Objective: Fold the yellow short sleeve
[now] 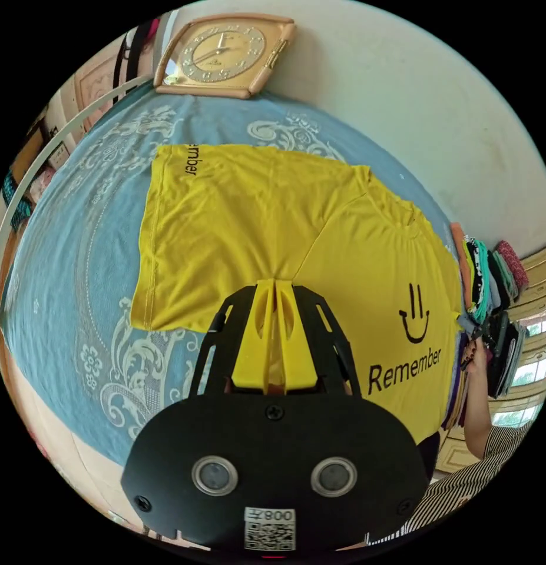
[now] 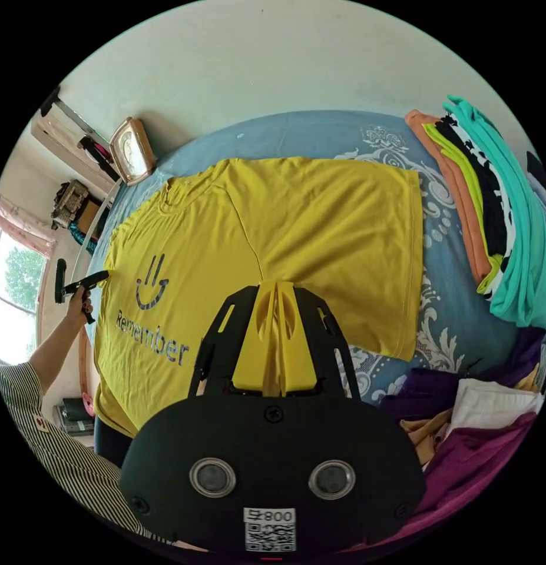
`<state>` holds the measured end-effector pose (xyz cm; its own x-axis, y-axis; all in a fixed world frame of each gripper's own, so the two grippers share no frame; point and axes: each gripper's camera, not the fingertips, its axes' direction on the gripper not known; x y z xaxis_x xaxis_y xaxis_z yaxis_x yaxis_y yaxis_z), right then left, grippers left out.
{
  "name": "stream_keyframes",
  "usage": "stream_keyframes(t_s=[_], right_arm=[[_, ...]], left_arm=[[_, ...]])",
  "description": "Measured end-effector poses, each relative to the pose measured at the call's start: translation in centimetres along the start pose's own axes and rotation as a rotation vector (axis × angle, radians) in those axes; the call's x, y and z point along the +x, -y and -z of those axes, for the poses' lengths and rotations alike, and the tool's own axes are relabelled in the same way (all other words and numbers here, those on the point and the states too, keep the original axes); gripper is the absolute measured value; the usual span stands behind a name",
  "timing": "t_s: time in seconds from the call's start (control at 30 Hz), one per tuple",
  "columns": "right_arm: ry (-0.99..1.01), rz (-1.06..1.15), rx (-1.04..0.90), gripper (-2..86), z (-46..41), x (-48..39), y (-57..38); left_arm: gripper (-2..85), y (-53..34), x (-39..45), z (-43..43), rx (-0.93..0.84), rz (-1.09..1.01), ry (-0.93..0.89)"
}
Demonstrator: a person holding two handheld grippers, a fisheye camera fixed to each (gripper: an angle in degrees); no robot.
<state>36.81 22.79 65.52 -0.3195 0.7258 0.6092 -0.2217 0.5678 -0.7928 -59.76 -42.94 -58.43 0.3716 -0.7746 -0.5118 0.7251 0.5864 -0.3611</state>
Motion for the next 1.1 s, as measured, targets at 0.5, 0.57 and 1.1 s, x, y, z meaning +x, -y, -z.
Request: stream_keyframes(t_s=[0.5,0.57,1.1], right_arm=[[-0.159,-0.28,0.244,5.8,8.7,6.5,-11.8],[-0.215,-0.297,0.269,6.2,9.2,7.1,-12.6],[-0.154,-0.298,0.257,6.6,9.1,12.3,-17.2]], left_arm=[[6.3,-0.5,31.6,-14.3,-0.147,-0.644,-0.485],[6.9,-0.4,37.6,-16.9,-0.173,-0.746,-0.504],[11.1,1.2,68.5,-35.2,-0.254,-0.984,-0.15]])
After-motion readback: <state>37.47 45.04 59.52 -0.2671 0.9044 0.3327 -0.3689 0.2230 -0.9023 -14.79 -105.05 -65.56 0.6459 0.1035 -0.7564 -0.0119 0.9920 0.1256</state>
